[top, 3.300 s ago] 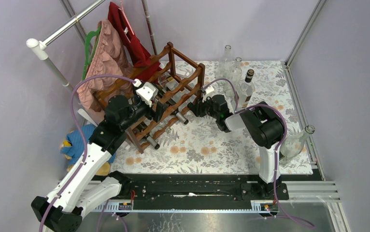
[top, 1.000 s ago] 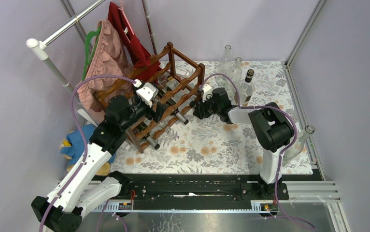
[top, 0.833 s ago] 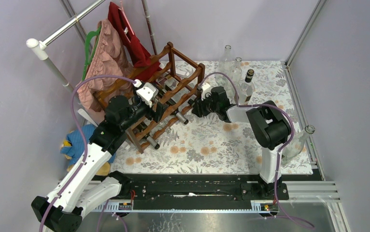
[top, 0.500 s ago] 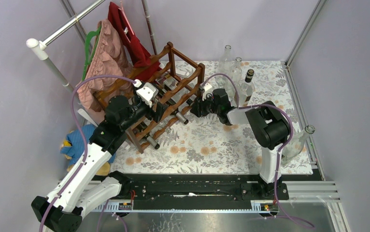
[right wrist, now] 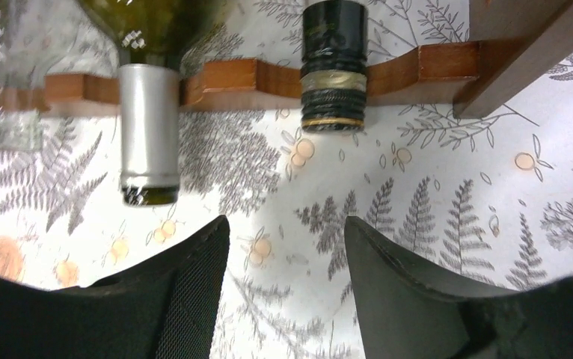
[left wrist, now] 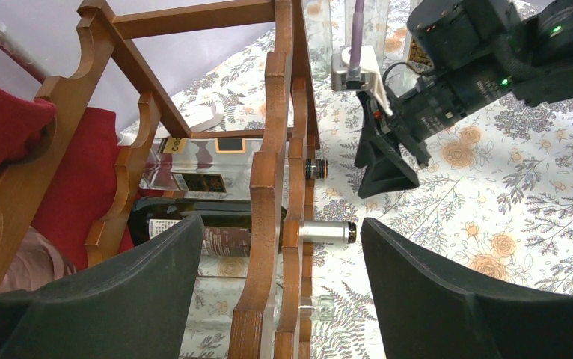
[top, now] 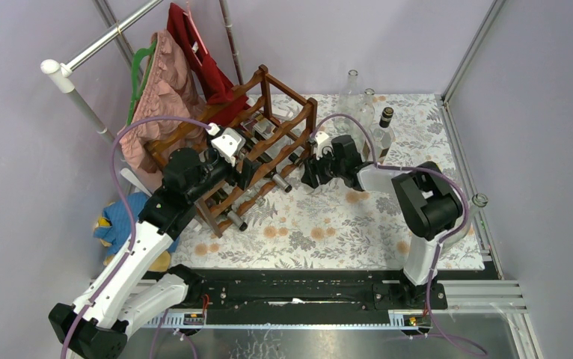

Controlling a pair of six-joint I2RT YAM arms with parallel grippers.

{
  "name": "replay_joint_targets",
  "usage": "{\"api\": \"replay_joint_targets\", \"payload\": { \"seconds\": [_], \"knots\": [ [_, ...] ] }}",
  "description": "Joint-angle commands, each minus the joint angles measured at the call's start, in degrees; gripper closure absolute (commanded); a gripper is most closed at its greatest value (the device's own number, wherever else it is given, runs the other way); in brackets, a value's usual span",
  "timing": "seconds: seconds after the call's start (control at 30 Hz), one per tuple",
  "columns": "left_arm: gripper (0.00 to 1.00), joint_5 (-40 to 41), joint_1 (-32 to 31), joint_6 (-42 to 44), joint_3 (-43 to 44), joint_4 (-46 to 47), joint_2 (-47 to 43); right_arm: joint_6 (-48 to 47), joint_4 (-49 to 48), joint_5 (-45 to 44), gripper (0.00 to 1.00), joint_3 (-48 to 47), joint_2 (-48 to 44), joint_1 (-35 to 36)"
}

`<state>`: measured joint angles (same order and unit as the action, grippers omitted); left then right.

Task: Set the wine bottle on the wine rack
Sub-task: Pick up the wine bottle from the center of the board.

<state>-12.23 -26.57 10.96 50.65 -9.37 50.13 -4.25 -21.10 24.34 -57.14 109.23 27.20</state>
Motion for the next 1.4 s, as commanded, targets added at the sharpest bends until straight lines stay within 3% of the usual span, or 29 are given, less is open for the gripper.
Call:
{"api": "replay_joint_targets", "payload": {
  "seconds": [0.0,0.27,0.4,0.47,0.6,0.83,1.07,1.37],
  "knots": [
    [0.16,-0.8,0.4,0.4,-0.4,4.2,-0.6,-9.9,12.4,2.5,0.35,-2.5,-9.7,-0.3],
    [0.1,-4.0,0.5,-3.3,2.7,3.9,-0.9,-28.2,52.3,14.9,0.34,-14.4,-19.1,-0.3],
    [0.01,-6.2,0.5,-8.3,6.5,2.9,-0.7,-34.1,62.5,16.7,0.29,-16.8,-26.6,-0.4],
    [0.01,-8.7,0.5,-12.7,7.8,3.5,-0.5,-33.5,62.6,14.6,0.23,-17.3,-31.2,-0.5],
    [0.01,-16.7,0.5,-22.0,10.6,7.5,1.9,-31.2,62.0,9.8,0.01,-19.9,-38.3,-4.0],
    [0.01,-22.7,0.5,-28.6,17.3,12.9,10.3,-22.6,55.7,-6.8,0.0,-24.7,-42.9,-11.6],
    [0.01,-22.8,0.5,-28.4,15.6,13.6,11.0,-14.0,53.8,-8.1,0.0,-30.7,-38.8,-22.1],
    [0.01,-20.1,0.5,-24.0,10.2,14.1,6.5,-10.7,53.8,-10.3,0.0,-35.4,-30.3,-25.4]
  ]
}}
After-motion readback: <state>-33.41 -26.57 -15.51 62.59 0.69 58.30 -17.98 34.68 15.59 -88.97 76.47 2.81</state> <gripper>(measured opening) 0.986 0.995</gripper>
